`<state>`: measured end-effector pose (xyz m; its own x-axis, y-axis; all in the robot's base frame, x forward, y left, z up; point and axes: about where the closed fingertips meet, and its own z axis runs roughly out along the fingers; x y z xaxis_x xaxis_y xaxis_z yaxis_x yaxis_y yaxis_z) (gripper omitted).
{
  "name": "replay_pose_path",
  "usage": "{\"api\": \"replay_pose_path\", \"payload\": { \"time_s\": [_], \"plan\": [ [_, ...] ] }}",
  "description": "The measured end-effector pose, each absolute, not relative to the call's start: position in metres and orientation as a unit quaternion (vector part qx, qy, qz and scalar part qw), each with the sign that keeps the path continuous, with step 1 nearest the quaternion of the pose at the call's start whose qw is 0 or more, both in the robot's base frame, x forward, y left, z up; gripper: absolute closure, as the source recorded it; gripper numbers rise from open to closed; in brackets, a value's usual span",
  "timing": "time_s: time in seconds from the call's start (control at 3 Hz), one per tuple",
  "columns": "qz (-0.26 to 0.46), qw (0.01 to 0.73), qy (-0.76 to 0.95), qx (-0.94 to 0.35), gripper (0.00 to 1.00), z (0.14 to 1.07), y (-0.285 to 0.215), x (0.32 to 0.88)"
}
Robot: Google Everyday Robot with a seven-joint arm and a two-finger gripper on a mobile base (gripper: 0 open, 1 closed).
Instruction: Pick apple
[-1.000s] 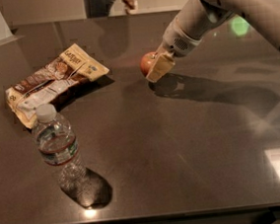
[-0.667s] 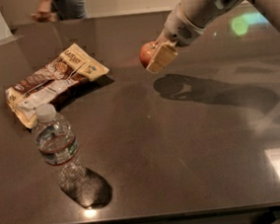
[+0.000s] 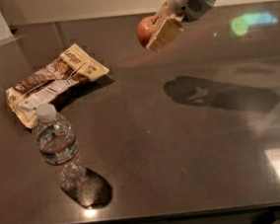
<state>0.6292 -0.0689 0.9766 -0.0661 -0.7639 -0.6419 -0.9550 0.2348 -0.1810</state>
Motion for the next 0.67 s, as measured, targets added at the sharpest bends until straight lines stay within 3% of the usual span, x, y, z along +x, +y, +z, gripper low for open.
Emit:
{"api": "replay_pose_path", "payload": {
  "time_s": [0.67],
  "plan": [
    [0.156, 0.343, 0.695, -0.612, 1.00, 1.0006, -0.0691, 0.6311]
  ]
}}
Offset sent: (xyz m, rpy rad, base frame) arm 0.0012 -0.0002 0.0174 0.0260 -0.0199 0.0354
